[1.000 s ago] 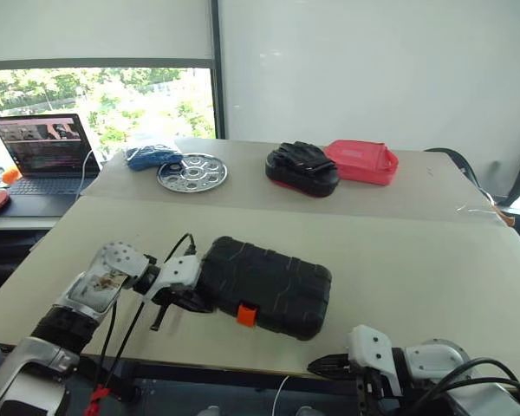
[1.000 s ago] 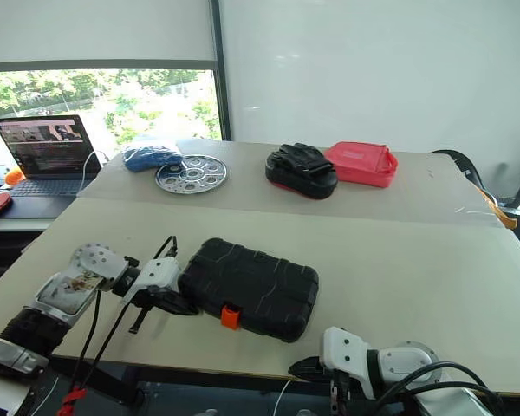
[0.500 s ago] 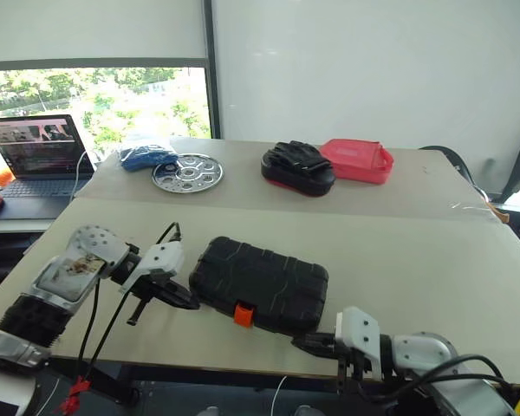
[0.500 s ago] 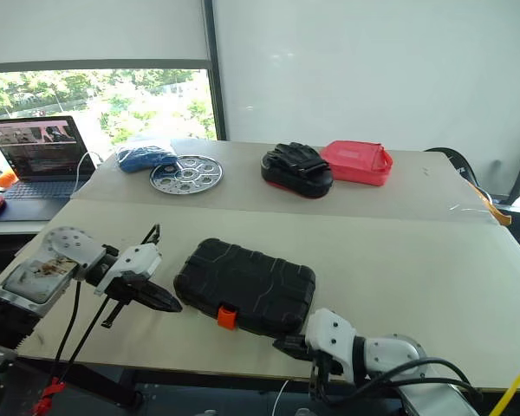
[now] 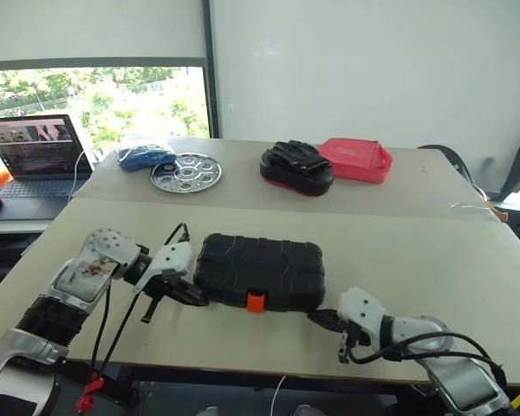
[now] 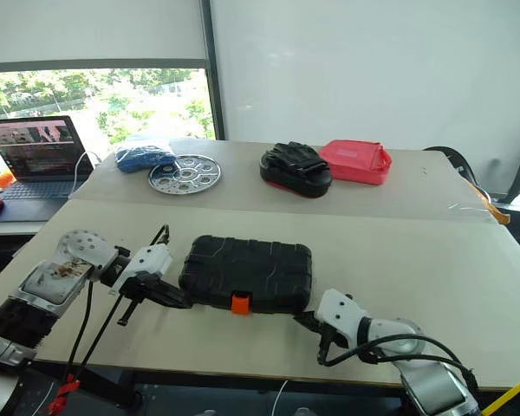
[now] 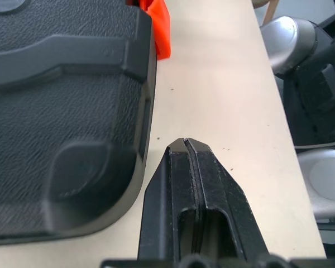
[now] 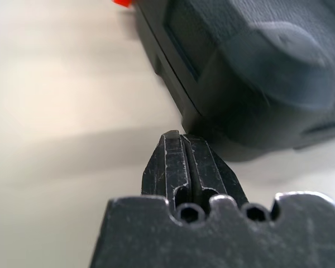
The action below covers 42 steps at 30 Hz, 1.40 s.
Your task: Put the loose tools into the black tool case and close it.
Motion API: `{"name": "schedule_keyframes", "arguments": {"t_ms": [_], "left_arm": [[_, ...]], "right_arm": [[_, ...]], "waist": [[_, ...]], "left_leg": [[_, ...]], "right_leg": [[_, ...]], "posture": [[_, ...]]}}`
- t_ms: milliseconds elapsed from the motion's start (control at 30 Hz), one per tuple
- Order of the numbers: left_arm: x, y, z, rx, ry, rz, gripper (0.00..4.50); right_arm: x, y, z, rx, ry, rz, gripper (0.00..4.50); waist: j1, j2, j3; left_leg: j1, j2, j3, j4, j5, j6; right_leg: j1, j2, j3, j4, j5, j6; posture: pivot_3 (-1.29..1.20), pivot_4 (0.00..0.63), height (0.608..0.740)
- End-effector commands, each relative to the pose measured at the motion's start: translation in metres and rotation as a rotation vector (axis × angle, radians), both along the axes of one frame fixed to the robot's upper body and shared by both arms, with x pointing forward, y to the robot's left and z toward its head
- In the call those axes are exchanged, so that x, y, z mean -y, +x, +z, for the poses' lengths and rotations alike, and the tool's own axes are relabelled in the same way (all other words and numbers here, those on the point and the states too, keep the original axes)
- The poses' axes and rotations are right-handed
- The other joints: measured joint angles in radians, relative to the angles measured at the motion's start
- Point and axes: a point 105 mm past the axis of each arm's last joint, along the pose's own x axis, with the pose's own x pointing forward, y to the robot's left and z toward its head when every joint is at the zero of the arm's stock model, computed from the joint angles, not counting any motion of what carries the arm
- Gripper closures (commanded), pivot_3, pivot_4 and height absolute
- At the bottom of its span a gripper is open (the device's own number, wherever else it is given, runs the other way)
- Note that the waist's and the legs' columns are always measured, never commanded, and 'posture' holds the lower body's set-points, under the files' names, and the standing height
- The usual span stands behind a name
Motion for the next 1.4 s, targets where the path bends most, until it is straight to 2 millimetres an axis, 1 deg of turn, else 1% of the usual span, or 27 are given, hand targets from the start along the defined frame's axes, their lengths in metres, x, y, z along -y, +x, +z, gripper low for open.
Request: {"name": "schedule_keyframes", "arguments": {"t_ms": [33, 133, 233, 267, 333, 400, 467, 533, 600, 733, 867, 967, 1133, 1300, 1400], "left_arm": [[-0.001, 0.004, 0.009, 0.039, -0.021, 0.024, 4.5], [-0.001, 0.0, 0.012, 0.014, -0.036, 0.026, 4.5], [0.0, -0.004, 0.022, -0.042, -0.085, 0.027, 4.5], [0.002, -0.005, 0.027, -0.058, -0.105, 0.029, 4.5], [0.011, -0.002, 0.047, -0.09, -0.19, 0.045, 4.5], [0.021, 0.008, 0.067, -0.101, -0.274, 0.082, 4.5], [0.029, 0.02, 0.077, -0.085, -0.324, 0.123, 4.5], [0.038, 0.035, 0.08, -0.052, -0.349, 0.166, 4.5], [0.046, 0.048, 0.071, -0.002, -0.32, 0.177, 4.5], [0.055, 0.059, 0.049, 0.06, -0.242, 0.147, 4.5], [0.058, 0.072, 0.028, 0.137, -0.134, 0.136, 4.5], [0.064, 0.078, 0.023, 0.158, -0.119, 0.12, 4.5], [0.072, 0.077, 0.016, 0.178, -0.096, 0.072, 4.5], [0.072, 0.069, 0.008, 0.17, -0.074, 0.03, 4.5], [0.074, 0.065, 0.004, 0.171, -0.063, 0.01, 4.5]], "right_arm": [[0.003, 0.009, 0.017, 0.087, 0.011, -0.006, 4.45], [0.0, 0.01, 0.018, 0.088, 0.027, -0.004, 4.45], [-0.006, 0.003, 0.018, 0.074, 0.042, 0.03, 4.45], [-0.008, 0.0, 0.018, 0.065, 0.051, 0.043, 4.45], [-0.015, -0.011, 0.018, 0.028, 0.081, 0.082, 4.45], [-0.021, -0.022, 0.019, 0.005, 0.097, 0.117, 4.45], [-0.024, -0.026, 0.019, 0.002, 0.1, 0.123, 4.45], [-0.027, -0.025, 0.021, 0.009, 0.104, 0.108, 4.45], [-0.03, -0.021, 0.025, 0.019, 0.112, 0.084, 4.45], [-0.041, -0.017, 0.033, 0.032, 0.136, 0.068, 4.45], [-0.053, -0.018, 0.035, 0.025, 0.152, 0.077, 4.45], [-0.06, -0.017, 0.036, 0.016, 0.166, 0.076, 4.45], [-0.064, -0.02, 0.032, -0.012, 0.176, 0.072, 4.45], [-0.071, -0.027, 0.028, -0.036, 0.192, 0.084, 4.45], [-0.075, -0.033, 0.031, -0.023, 0.213, 0.113, 4.45]], "waist": [[0.0, 0.0, 0.0], [-0.002, 0.0, 0.0], [-0.003, 0.0, 0.0], [-0.004, 0.0, 0.0], [-0.003, 0.0, 0.0], [0.005, 0.0, 0.0], [0.011, 0.0, 0.0], [0.01, 0.0, 0.0], [0.007, 0.0, 0.0], [-0.007, 0.0, 0.0], [-0.003, 0.0, 0.0], [0.002, 0.0, 0.0], [0.003, 0.0, 0.0], [0.001, 0.0, 0.0], [0.001, 0.0, 0.0]], "left_leg": [[0.0, 0.0, 0.0, 0.0, 0.0, 0.0], [0.0, 0.0, 0.0, 0.0, 0.0, 0.0], [0.0, 0.0, 0.0, 0.0, 0.0, 0.0], [0.0, 0.0, 0.0, 0.0, 0.0, 0.0], [0.0, 0.0, 0.0, 0.0, 0.0, 0.0], [-0.001, 0.0, -0.002, 0.0, 0.0, 0.0], [-0.001, -0.001, -0.002, 0.001, 0.0, 0.0], [-0.001, -0.002, -0.002, 0.001, 0.0, 0.0], [0.0, -0.002, -0.002, 0.001, 0.0, 0.0], [0.0, -0.001, -0.002, 0.0, 0.0, 0.0], [-0.001, -0.001, -0.002, 0.0, 0.0, 0.0], [-0.001, -0.002, -0.002, 0.0, 0.0, 0.0], [-0.001, -0.002, -0.002, 0.0, 0.0, 0.0], [-0.001, -0.002, -0.002, 0.0, 0.0, 0.0], [-0.001, -0.002, -0.002, 0.0, 0.0, 0.001]], "right_leg": [[0.0, 0.0, 0.0, 0.0, 0.0, 0.0], [0.0, 0.0, 0.0, 0.0, 0.0, 0.0], [0.0, 0.0, 0.0, 0.0, 0.0, 0.0], [0.0, 0.0, 0.0, 0.0, 0.0, 0.0], [0.0, 0.0, 0.0, 0.0, 0.0, 0.0], [0.0, 0.0, -0.001, 0.0, 0.0, 0.0], [0.001, 0.0, -0.001, 0.0, 0.0, 0.001], [0.001, -0.001, -0.001, -0.001, 0.0, 0.001], [0.002, -0.001, -0.001, -0.001, 0.0, 0.001], [0.0, 0.0, 0.0, 0.0, 0.0, 0.0], [-0.001, 0.0, 0.0, 0.0, 0.001, 0.0], [0.0, 0.0, 0.0, 0.0, 0.001, 0.0], [0.001, -0.001, 0.0, -0.001, 0.001, 0.001], [0.001, 0.0, 0.0, 0.0, 0.001, 0.001], [0.001, -0.001, 0.0, 0.0, 0.001, 0.001]], "posture": [[0.0, 0.15, 0.74], [0.0, 0.15, 0.74], [0.0, 0.15, 0.74], [0.0, 0.15, 0.74], [0.0, 0.15, 0.74], [0.0, 0.15, 0.74], [0.0, 0.15, 0.74], [0.0, 0.15, 0.74], [0.0, 0.15, 0.74], [0.0, 0.15, 0.74], [0.0, 0.15, 0.74], [0.0, 0.15, 0.74], [0.0, 0.15, 0.74], [0.0, 0.15, 0.74], [0.0, 0.15, 0.74]]}}
